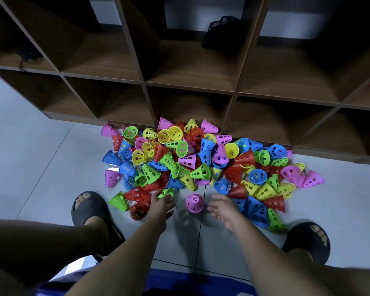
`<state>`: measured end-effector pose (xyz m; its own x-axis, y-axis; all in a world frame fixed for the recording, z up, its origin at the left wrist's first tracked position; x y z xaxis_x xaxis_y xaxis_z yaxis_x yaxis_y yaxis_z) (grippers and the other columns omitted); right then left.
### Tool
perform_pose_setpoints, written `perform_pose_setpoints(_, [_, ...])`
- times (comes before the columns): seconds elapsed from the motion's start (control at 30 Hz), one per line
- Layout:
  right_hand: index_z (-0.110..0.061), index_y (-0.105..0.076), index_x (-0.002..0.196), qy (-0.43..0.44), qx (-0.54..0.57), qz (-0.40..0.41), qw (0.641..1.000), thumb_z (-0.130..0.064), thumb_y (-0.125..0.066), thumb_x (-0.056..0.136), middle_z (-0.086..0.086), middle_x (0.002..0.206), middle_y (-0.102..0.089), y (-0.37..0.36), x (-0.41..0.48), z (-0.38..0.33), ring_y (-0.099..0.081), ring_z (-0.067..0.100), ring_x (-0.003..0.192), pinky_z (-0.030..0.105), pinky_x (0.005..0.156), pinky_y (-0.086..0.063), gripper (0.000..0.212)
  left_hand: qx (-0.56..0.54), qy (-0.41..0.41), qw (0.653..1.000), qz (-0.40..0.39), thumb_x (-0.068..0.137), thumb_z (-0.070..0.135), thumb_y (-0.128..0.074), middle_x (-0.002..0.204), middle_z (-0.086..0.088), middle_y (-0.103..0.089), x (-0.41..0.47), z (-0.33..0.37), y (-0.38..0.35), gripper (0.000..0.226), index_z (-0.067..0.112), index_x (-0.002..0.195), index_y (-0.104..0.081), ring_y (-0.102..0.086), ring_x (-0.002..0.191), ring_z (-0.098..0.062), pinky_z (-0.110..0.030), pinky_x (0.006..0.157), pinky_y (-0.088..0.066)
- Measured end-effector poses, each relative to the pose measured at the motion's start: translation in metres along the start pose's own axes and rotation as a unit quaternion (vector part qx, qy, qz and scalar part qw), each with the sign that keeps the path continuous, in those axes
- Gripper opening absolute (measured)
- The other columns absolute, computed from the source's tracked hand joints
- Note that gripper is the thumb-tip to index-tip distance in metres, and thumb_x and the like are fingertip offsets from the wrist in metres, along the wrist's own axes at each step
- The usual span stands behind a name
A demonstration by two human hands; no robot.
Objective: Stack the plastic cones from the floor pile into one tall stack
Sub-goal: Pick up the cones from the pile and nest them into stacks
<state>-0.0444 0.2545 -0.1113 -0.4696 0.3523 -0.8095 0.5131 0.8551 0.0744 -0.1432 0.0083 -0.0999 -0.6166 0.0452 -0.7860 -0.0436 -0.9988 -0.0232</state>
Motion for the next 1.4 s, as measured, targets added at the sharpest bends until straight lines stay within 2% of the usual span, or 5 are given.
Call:
perform_pose_setpoints(0.33, [-0.034, -0.017, 0.165, 0.003, 0.14, 0.012, 0.99, 0.001, -0.039, 0.107, 0.016, 0.153, -0.05, 0.014, 0.025, -0.021, -0.066, 0.031, 0.117, 0.047, 0.098, -0.057, 0.071, -0.079, 0.055, 0.995, -0.009, 0.108, 0.019, -0.052, 0.138, -0.009, -0.062, 0.002, -0.009, 0.001, 0.043, 0.029, 0.15, -0.05, -0.061, 0.125, -0.029, -0.051, 0.105, -0.05])
perform_pose_setpoints(0.67, [-0.026, -0.029, 0.163, -0.015, 0.229, -0.016, 0.973, 0.006, -0.041, 0.104, 0.002, 0.163, -0.04, 0.017, 0.039, -0.01, -0.054, 0.027, 0.138, 0.045, 0.105, -0.049, 0.068, -0.217, 0.104, 0.97, 0.038, 0.105, 0.017, -0.06, 0.124, -0.006, -0.069, 0.003, -0.017, 0.015, 0.02, 0.01, 0.123, -0.065, -0.064, 0.124, -0.026, -0.048, 0.108, -0.048])
perform_pose_setpoints(1.03, [-0.007, -0.072, 0.119, 0.026, 0.145, 0.097, 0.984, -0.004, -0.068, 0.098, 0.01, 0.103, -0.078, 0.026, 0.008, -0.018, -0.077, 0.019, 0.095, 0.025, 0.065, -0.055, 0.022, -0.085, 0.019, 0.991, 0.102, 0.098, 0.01, -0.07, 0.111, -0.016, -0.077, -0.008, -0.007, 0.032, 0.014, 0.002, 0.109, -0.073, -0.075, 0.104, -0.024, -0.029, 0.074, -0.055])
perform_pose_setpoints(1.2, [-0.006, -0.073, 0.105, 0.029, 0.211, 0.05, 0.976, 0.001, -0.069, 0.095, 0.011, 0.088, -0.078, 0.007, -0.011, -0.034, -0.073, 0.016, 0.074, 0.023, 0.059, -0.052, 0.013, -0.057, -0.017, 0.997, 0.053, 0.093, 0.006, -0.078, 0.107, -0.016, -0.076, -0.027, 0.007, 0.008, 0.01, 0.002, 0.102, -0.074, -0.073, 0.101, -0.028, -0.038, 0.092, -0.059])
perform_pose_setpoints(1.4, [-0.008, -0.065, 0.108, 0.03, 0.254, -0.016, 0.967, 0.006, -0.061, 0.098, 0.013, 0.092, -0.073, -0.012, -0.028, -0.043, -0.067, 0.019, 0.074, 0.028, 0.064, -0.051, 0.017, -0.139, -0.02, 0.99, -0.017, 0.096, 0.0, -0.071, 0.096, -0.015, -0.072, -0.045, 0.032, -0.021, 0.02, 0.005, 0.114, -0.062, -0.075, 0.088, -0.024, -0.031, 0.077, -0.059])
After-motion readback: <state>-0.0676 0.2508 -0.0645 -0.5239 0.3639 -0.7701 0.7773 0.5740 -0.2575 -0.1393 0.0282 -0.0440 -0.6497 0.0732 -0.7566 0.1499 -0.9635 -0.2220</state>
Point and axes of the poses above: each hand's wrist, its own x-axis towards the middle knuckle, its own y-axis out of the back of the hand, z = x × y, the point moved 9 cm from there along x, towards the middle knuckle
